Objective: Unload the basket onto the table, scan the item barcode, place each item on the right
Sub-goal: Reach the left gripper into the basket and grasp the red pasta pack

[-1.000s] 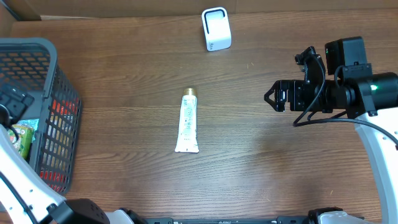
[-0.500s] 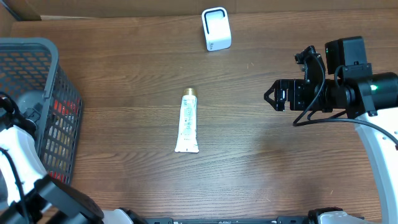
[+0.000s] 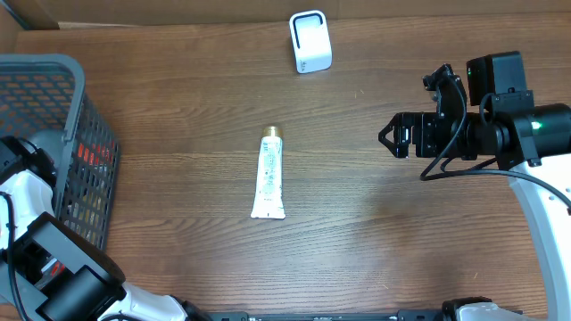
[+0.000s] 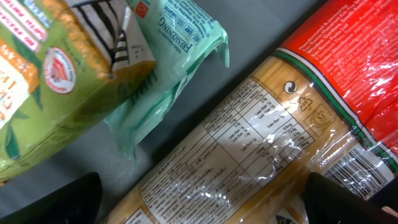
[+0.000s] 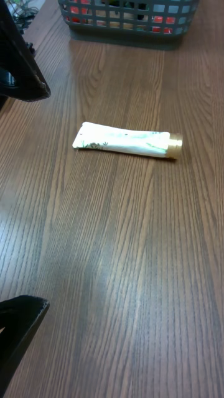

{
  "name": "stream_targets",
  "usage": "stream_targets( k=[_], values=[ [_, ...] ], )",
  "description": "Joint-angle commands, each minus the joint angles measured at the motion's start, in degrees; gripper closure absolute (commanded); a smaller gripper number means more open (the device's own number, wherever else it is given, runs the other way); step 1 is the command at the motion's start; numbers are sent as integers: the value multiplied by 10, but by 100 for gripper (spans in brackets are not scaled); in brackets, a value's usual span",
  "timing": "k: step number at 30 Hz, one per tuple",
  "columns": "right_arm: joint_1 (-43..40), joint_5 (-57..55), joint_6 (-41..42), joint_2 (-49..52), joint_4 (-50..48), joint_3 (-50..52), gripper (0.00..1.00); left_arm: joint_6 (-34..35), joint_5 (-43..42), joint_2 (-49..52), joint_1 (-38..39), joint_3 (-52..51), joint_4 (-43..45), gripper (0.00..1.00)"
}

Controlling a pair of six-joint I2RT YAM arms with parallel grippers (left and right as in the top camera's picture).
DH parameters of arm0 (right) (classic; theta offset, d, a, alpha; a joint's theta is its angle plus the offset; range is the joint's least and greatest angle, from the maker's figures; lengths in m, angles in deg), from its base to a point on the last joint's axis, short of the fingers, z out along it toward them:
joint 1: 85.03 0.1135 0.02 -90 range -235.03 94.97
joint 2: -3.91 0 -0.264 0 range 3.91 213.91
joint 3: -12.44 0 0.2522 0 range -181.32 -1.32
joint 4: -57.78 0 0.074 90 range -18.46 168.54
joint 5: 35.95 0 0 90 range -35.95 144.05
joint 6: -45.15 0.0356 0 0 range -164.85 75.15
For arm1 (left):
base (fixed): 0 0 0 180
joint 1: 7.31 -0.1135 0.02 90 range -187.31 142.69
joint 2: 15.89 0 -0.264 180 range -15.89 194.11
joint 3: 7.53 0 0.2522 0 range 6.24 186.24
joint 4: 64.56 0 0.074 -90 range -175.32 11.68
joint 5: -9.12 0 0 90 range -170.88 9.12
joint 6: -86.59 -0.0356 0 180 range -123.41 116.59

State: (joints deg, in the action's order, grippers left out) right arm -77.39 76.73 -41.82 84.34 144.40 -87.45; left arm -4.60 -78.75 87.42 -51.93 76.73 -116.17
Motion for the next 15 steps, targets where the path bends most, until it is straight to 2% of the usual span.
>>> stream_targets(
  k=[1,7,11,13,15],
  values=[
    [2,3,2,0,-5,-13,0,-19,-7,29,5,-9,-5,9],
    [2,3,2,0,-8,-13,0,-21,-31,67,5,-9,-13,13],
    [2,4,2,0,-13,-13,0,-21,-51,95,5,-9,-14,27],
    [2,4,2,0,-13,-13,0,-21,-51,104,5,-9,-13,40],
    [2,4,2,0,-12,-13,0,-21,-52,110,5,-9,-11,43]
  ],
)
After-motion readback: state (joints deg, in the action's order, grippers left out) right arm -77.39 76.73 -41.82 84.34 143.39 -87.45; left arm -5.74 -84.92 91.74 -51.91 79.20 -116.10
